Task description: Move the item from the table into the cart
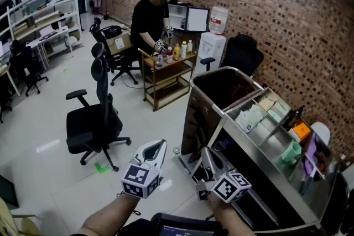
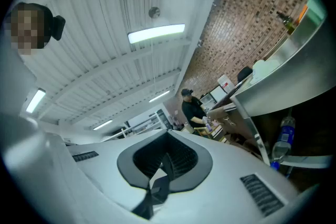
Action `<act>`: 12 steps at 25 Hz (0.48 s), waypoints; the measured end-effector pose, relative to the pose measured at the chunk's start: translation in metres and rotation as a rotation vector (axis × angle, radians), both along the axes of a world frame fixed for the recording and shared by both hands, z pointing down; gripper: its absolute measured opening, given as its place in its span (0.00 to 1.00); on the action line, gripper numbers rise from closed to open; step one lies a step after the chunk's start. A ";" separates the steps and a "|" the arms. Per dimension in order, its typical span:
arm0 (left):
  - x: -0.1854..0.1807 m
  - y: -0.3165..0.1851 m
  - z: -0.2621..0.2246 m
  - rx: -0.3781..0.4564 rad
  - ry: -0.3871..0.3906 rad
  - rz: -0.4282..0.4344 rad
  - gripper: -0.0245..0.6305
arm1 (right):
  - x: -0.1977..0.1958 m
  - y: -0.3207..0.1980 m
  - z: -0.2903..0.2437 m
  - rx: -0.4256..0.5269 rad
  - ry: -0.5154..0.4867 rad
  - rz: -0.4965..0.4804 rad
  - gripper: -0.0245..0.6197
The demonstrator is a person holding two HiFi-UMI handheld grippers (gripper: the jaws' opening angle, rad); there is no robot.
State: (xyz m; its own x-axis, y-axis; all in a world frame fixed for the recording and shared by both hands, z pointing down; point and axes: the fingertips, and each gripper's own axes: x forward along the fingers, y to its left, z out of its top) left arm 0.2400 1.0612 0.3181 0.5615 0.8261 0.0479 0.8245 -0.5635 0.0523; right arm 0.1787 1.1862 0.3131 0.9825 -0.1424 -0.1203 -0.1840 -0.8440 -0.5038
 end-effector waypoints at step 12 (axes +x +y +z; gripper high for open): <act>0.008 -0.232 -0.018 0.014 -0.034 -0.501 0.06 | 0.085 -0.206 -0.024 -0.058 0.018 -0.523 0.04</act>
